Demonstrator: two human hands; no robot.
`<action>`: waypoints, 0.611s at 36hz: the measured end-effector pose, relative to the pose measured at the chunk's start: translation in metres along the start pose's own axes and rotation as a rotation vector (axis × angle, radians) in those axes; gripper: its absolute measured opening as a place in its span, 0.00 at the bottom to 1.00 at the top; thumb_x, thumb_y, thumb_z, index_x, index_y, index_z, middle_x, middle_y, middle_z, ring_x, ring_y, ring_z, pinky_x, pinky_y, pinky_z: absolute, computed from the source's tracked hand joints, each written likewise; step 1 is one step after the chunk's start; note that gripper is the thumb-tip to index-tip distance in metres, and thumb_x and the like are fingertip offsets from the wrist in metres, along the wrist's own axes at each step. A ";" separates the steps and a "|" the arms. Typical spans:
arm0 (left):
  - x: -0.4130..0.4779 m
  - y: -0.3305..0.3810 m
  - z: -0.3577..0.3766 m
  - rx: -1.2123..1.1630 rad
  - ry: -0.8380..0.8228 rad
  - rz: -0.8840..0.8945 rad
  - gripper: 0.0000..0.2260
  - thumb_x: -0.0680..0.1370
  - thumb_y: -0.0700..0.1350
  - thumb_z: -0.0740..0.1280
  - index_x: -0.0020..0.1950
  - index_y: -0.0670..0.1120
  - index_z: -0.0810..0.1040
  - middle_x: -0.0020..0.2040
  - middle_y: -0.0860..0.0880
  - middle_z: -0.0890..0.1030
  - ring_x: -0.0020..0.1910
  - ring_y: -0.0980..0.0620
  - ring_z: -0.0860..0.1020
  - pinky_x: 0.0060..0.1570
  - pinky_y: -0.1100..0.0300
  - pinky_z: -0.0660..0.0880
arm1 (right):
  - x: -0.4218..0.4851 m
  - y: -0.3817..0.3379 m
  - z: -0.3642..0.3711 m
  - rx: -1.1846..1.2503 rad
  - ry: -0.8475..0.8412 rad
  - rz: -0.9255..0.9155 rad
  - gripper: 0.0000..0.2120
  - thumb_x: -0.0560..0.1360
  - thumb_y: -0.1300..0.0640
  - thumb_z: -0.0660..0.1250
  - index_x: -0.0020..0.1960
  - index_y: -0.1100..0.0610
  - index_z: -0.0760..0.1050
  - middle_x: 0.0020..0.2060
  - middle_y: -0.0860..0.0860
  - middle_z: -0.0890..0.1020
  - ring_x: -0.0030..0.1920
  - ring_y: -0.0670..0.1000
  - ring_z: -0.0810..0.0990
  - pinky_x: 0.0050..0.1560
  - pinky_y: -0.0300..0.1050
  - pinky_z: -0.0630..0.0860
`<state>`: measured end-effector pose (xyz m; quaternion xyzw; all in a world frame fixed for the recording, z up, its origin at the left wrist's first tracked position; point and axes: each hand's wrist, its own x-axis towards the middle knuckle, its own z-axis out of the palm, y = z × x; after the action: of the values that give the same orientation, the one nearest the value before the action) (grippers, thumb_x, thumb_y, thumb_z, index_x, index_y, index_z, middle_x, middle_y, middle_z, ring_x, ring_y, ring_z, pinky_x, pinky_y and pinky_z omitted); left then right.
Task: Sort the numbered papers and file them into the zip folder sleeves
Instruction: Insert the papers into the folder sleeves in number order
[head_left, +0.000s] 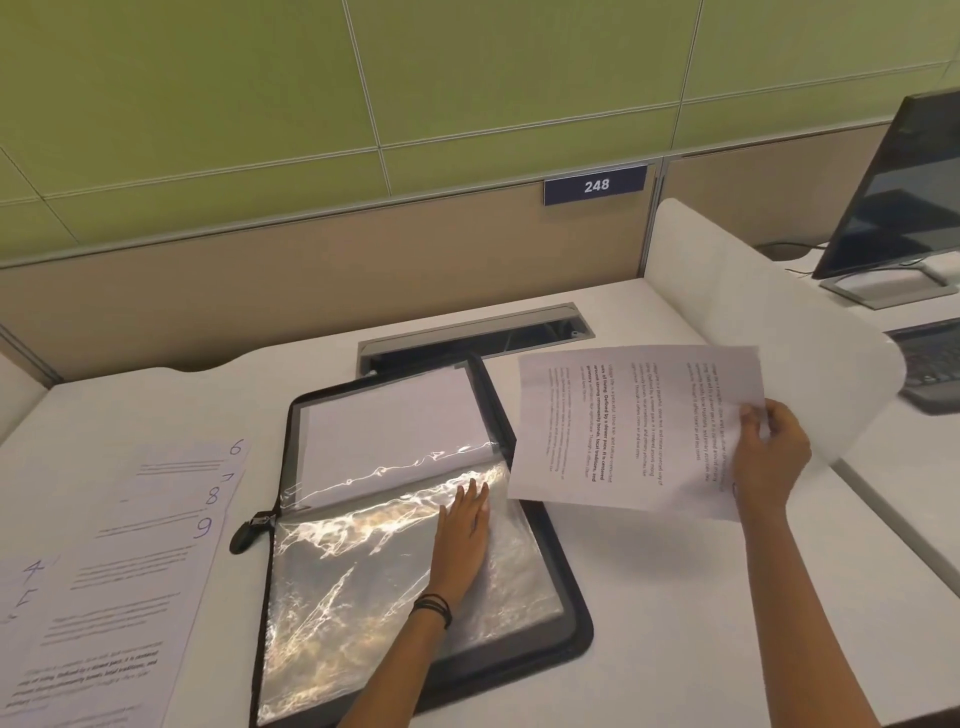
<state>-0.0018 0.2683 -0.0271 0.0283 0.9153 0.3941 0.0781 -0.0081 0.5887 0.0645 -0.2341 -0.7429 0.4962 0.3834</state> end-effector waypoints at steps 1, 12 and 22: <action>0.000 0.001 -0.001 0.002 0.003 0.002 0.21 0.83 0.49 0.48 0.76 0.49 0.56 0.77 0.51 0.53 0.77 0.54 0.48 0.73 0.57 0.37 | -0.001 0.000 0.000 0.003 0.007 0.002 0.09 0.78 0.62 0.61 0.52 0.66 0.76 0.46 0.58 0.80 0.44 0.50 0.74 0.40 0.21 0.64; -0.001 0.000 0.000 0.002 -0.006 -0.009 0.25 0.81 0.58 0.44 0.76 0.51 0.54 0.77 0.51 0.53 0.77 0.53 0.48 0.73 0.56 0.38 | -0.009 -0.005 0.000 -0.034 -0.023 -0.015 0.08 0.78 0.61 0.62 0.52 0.65 0.76 0.47 0.61 0.81 0.44 0.52 0.74 0.43 0.36 0.66; 0.000 0.001 0.001 0.029 0.019 0.003 0.40 0.71 0.73 0.35 0.76 0.52 0.55 0.77 0.53 0.53 0.77 0.53 0.48 0.74 0.56 0.38 | -0.012 -0.014 -0.003 -0.092 -0.123 -0.044 0.08 0.78 0.63 0.61 0.52 0.67 0.76 0.43 0.58 0.79 0.43 0.53 0.74 0.38 0.34 0.63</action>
<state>-0.0012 0.2695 -0.0272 0.0268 0.9216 0.3811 0.0682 0.0020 0.5757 0.0740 -0.2040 -0.7921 0.4664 0.3368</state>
